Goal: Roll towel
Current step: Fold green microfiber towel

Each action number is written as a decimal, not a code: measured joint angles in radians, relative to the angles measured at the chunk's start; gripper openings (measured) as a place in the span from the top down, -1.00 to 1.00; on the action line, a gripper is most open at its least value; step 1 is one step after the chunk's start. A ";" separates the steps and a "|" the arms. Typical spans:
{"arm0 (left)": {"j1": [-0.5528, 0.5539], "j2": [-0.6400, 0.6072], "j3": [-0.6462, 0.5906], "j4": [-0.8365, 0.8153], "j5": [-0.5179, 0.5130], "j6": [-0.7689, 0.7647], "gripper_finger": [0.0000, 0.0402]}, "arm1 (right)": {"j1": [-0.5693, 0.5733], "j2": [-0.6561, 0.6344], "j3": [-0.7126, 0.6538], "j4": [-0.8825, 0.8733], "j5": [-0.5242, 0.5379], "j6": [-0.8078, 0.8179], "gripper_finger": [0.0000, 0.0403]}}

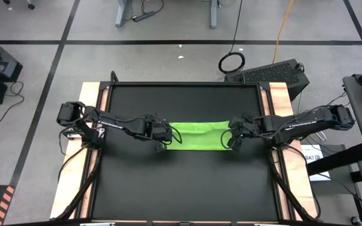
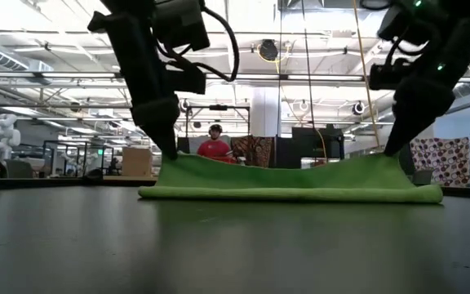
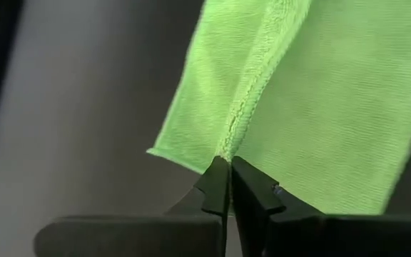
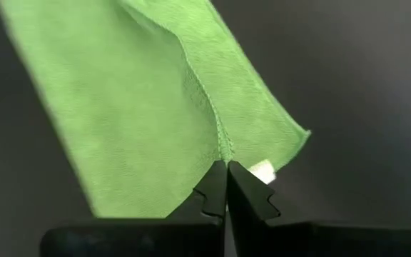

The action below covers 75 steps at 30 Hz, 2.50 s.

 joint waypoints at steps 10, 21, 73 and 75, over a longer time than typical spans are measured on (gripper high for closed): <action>0.043 0.001 -0.032 0.086 -0.002 0.015 0.85 | -0.067 0.110 0.000 0.026 0.011 -0.018 1.00; 0.055 0.010 -0.032 0.106 0.020 0.043 0.83 | -0.102 0.149 0.000 0.058 0.013 -0.014 0.71; 0.228 0.029 -0.190 0.367 0.301 0.096 -0.13 | 0.070 0.095 -0.193 0.551 -0.180 -0.046 0.32; 0.245 0.029 -0.204 0.380 0.321 0.096 -0.13 | 0.078 0.095 -0.230 0.603 -0.181 -0.026 0.32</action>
